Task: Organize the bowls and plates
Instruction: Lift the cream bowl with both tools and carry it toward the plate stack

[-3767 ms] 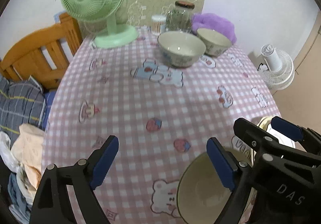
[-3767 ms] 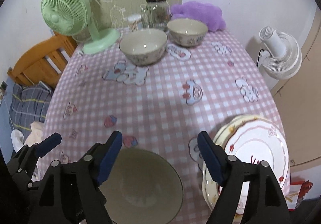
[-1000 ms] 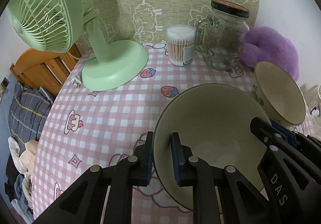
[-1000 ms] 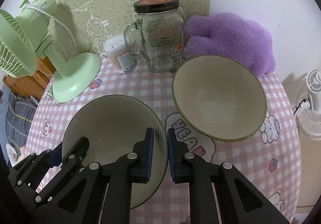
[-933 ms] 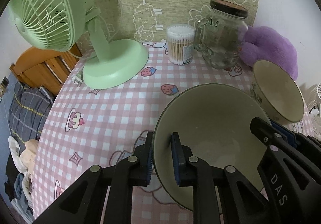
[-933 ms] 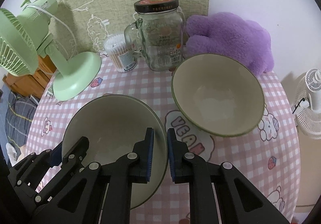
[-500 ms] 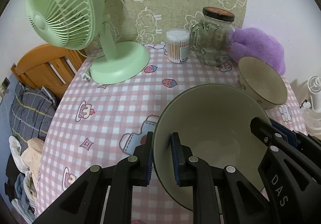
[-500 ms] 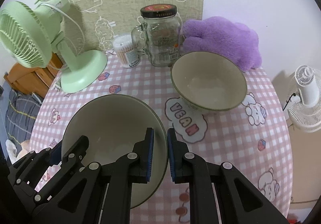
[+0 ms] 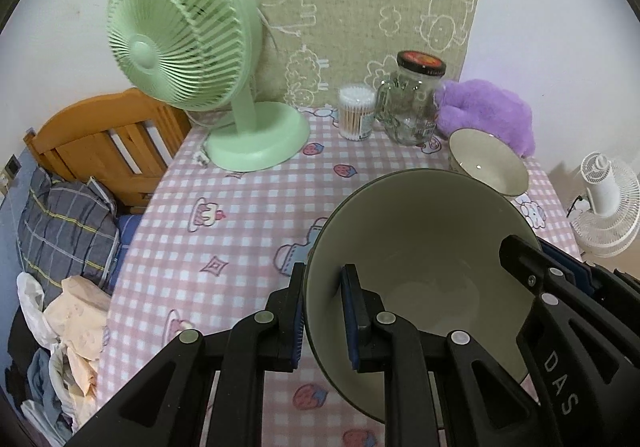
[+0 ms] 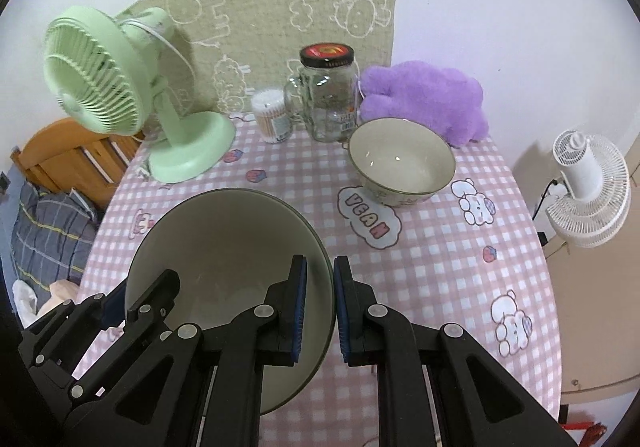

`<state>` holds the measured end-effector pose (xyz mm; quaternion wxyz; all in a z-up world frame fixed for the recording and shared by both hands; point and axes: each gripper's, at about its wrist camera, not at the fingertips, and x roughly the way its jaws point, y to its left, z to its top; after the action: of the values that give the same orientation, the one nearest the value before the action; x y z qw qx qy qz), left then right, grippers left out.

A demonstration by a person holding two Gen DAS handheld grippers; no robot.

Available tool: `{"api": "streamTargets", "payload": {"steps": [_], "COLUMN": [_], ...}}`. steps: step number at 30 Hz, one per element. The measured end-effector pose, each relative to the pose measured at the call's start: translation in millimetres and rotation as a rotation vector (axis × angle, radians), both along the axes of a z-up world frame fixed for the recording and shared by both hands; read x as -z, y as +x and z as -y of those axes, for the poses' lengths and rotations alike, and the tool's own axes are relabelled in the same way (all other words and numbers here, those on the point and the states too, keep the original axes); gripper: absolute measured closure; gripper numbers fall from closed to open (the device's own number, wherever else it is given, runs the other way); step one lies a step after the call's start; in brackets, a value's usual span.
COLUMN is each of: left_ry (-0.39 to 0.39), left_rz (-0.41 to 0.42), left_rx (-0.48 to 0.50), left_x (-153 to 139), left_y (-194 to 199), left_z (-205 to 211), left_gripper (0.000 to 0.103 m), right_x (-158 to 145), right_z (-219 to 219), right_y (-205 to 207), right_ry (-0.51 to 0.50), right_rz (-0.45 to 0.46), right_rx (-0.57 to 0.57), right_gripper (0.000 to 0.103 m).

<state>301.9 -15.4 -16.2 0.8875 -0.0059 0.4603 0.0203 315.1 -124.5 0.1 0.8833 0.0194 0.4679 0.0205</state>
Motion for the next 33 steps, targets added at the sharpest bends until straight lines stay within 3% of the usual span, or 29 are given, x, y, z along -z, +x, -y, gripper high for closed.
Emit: {"api": "streamTargets", "payload": {"steps": [17, 33], "left_ry": [-0.017, -0.025], "left_rz": [0.045, 0.025], "left_rx": [0.08, 0.163], "left_x": [-28, -5], "left_y": [-80, -151], "left_z": [-23, -22], "left_gripper": [0.089, 0.089], "right_x": [-37, -17], "right_z": [-21, -19], "right_y": [-93, -176], "right_ry": [-0.014, -0.022], "right_rz": [0.039, 0.023], "right_rx": [0.048, 0.101], "right_gripper": [0.086, 0.086]}}
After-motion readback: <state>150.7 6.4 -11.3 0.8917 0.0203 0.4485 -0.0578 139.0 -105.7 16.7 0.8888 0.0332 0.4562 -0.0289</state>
